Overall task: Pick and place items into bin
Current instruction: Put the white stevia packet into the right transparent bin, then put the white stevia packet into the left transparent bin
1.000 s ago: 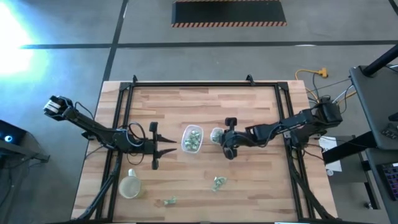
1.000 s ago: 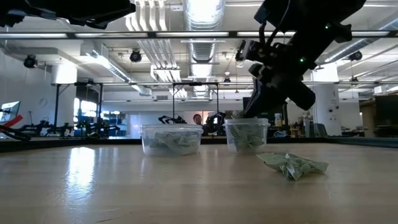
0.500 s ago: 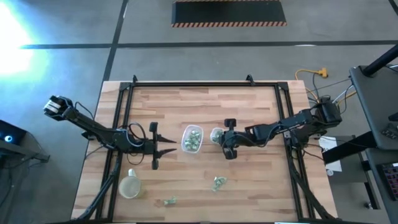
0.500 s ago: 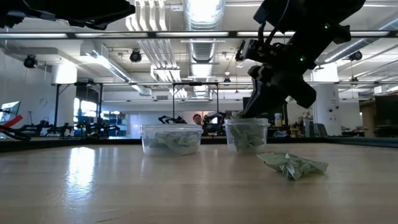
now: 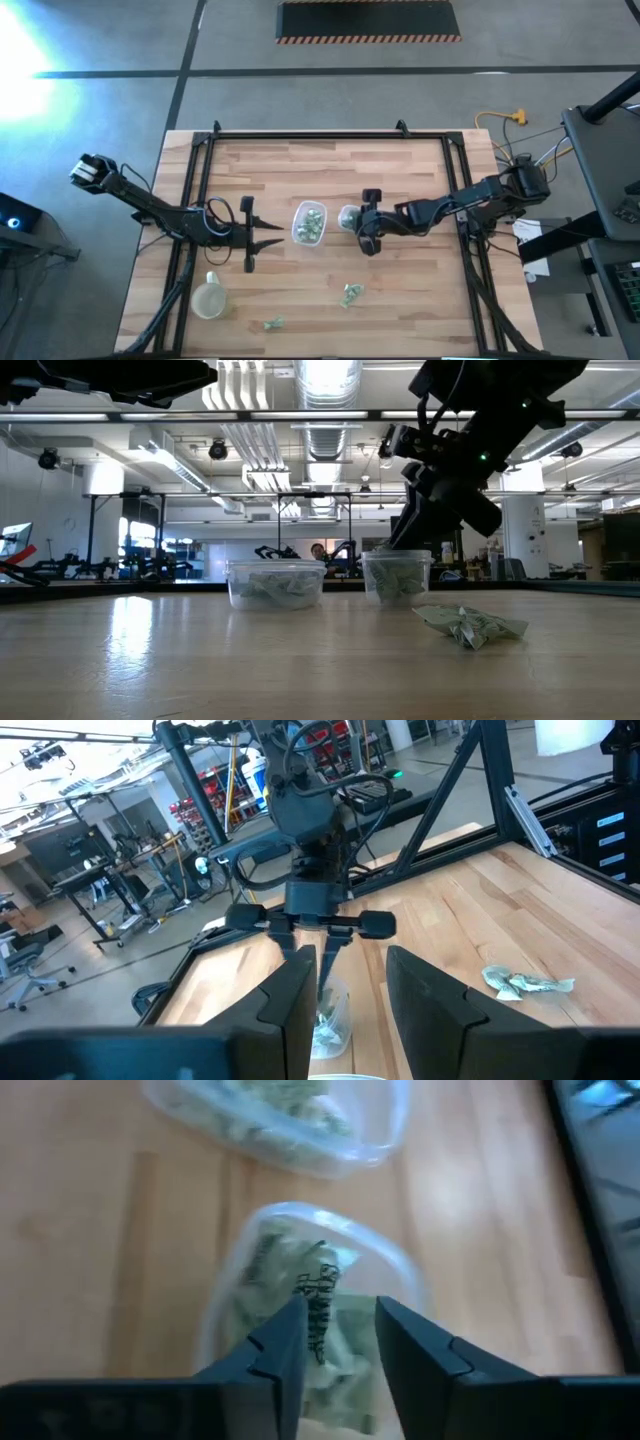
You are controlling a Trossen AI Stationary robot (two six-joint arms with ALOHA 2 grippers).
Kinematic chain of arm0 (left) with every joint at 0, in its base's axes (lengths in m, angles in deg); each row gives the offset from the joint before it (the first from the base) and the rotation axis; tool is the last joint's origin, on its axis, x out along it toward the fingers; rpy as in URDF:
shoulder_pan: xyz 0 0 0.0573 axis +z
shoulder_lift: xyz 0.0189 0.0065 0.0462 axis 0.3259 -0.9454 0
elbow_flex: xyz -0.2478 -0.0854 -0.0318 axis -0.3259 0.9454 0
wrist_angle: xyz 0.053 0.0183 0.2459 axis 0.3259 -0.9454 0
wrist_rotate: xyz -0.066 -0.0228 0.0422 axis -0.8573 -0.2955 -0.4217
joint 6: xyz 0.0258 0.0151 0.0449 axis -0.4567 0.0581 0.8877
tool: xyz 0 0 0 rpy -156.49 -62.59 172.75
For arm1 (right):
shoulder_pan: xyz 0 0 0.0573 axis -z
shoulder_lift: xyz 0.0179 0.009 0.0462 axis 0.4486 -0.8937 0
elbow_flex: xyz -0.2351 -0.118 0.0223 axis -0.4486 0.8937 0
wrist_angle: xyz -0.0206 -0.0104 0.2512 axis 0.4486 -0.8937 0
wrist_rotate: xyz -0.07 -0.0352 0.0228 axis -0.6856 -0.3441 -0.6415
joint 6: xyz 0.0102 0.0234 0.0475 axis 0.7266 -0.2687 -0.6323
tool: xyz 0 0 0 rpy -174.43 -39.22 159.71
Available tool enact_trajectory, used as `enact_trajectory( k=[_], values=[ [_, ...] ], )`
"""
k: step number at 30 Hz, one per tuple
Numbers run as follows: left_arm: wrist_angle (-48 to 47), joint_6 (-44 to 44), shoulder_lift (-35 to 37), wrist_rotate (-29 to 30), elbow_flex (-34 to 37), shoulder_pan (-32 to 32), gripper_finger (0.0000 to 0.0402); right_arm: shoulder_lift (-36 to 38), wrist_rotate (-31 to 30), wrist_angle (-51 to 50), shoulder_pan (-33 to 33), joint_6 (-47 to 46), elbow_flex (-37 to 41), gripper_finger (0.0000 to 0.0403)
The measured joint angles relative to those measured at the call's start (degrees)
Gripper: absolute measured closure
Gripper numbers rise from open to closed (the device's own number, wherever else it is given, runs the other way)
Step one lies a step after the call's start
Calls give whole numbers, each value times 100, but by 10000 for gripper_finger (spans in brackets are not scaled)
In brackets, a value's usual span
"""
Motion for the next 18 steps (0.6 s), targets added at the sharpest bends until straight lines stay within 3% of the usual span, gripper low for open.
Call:
enact_trajectory(
  k=[7,18],
  values=[
    [0,0,0,0,2,0,295,473,-128,-96,-87,30,-25,273],
    [-75,-47,0,-14,4,0,295,1168,-117,-721,-484,-335,-25,286]
  ],
)
